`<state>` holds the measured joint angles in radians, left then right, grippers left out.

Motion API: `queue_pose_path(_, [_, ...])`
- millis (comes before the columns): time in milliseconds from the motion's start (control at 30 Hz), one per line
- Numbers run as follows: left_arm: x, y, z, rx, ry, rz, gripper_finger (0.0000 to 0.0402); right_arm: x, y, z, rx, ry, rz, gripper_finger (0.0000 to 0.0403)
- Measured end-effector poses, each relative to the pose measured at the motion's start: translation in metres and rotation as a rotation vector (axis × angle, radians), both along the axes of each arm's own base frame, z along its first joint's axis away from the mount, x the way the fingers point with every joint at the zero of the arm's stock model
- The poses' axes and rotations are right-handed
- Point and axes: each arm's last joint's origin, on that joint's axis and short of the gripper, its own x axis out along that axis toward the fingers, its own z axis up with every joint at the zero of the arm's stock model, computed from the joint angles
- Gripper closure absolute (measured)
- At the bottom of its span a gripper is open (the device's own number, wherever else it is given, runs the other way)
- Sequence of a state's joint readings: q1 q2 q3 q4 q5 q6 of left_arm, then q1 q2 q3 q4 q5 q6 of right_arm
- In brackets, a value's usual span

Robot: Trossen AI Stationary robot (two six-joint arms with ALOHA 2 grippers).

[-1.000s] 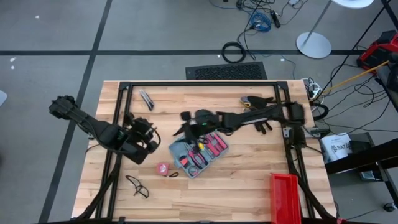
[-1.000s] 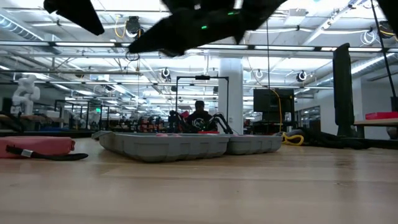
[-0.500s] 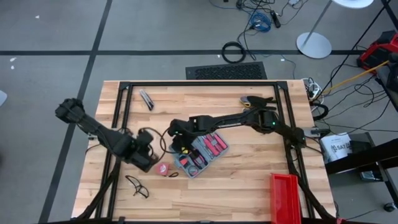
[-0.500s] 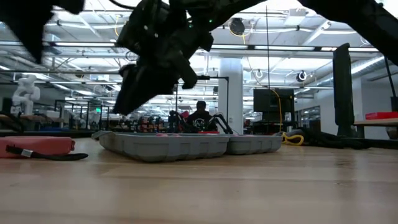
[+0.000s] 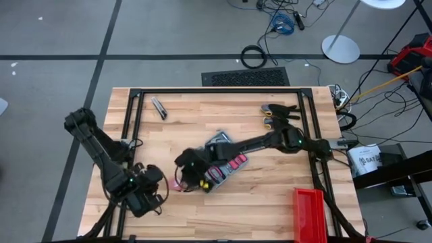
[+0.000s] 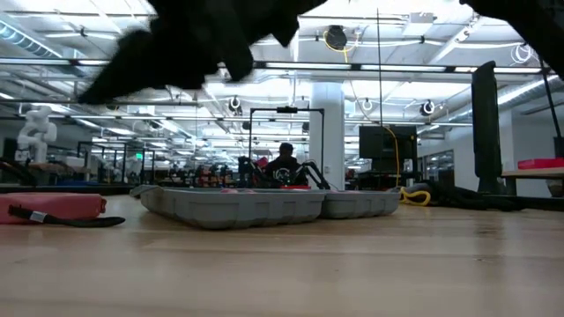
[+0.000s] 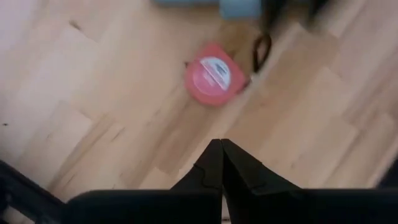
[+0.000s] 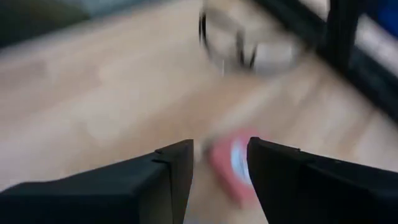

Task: Prefit tool cases
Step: Adjust the pink tape measure

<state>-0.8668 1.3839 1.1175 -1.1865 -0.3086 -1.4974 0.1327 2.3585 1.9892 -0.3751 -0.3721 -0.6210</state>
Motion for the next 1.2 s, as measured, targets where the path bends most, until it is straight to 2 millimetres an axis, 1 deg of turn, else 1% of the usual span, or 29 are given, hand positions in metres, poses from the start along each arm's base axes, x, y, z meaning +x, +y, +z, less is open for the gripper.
queue_pose_path(33, [-0.002, -0.002, -0.002, 0.024, -0.010, 0.023, 0.0399, 0.001, 0.008, 0.003, 0.030, -0.026, -0.010, 0.0268])
queue_pose_path(100, [-0.007, 0.001, -0.003, 0.078, -0.018, 0.125, 0.0399, 0.004, 0.020, 0.008, 0.102, -0.054, -0.051, 0.0268])
queue_pose_path(200, [-0.019, 0.008, -0.002, 0.149, -0.027, 0.317, 0.0399, 0.006, 0.028, 0.008, 0.130, -0.071, -0.098, 0.0268])
queue_pose_path(300, [-0.029, 0.014, 0.001, 0.223, -0.106, 0.469, 0.0396, 0.009, 0.033, -0.008, 0.117, -0.053, -0.092, 0.0268])
queue_pose_path(367, [-0.031, 0.016, 0.002, 0.236, -0.159, 0.535, 0.0395, 0.011, 0.036, -0.026, 0.110, -0.022, -0.090, 0.0268])
queue_pose_path(433, [-0.030, 0.017, 0.004, 0.237, -0.198, 0.536, 0.0395, 0.012, 0.038, -0.044, 0.098, 0.017, -0.091, 0.0268])
queue_pose_path(533, [-0.030, 0.017, 0.004, 0.245, -0.197, 0.509, 0.0394, 0.013, 0.039, -0.064, 0.093, 0.056, -0.089, 0.0268])
queue_pose_path(633, [-0.030, 0.017, 0.004, 0.255, -0.188, 0.482, 0.0394, 0.015, 0.036, -0.071, 0.103, 0.067, -0.110, 0.0268])
queue_pose_path(700, [-0.030, 0.018, 0.004, 0.259, -0.185, 0.474, 0.0394, 0.016, 0.032, -0.073, 0.105, 0.060, -0.130, 0.0268])
queue_pose_path(800, [-0.030, 0.018, 0.004, 0.261, -0.187, 0.469, 0.0393, 0.022, 0.026, -0.067, 0.099, -0.018, -0.184, 0.0268])
queue_pose_path(900, [-0.029, 0.018, 0.005, 0.271, -0.215, 0.463, 0.0393, 0.028, 0.014, -0.063, 0.107, -0.069, -0.218, 0.0268])
queue_pose_path(1067, [-0.028, 0.018, 0.005, 0.275, -0.239, 0.458, 0.0393, 0.032, -0.004, -0.060, 0.123, -0.093, -0.261, 0.0268])
queue_pose_path(1133, [-0.026, 0.016, 0.004, 0.258, -0.242, 0.437, 0.0393, 0.029, -0.009, -0.056, 0.116, -0.063, -0.270, 0.0268])
queue_pose_path(1200, [-0.024, 0.011, 0.003, 0.234, -0.244, 0.382, 0.0393, 0.026, -0.016, -0.044, 0.113, -0.048, -0.263, 0.0268])
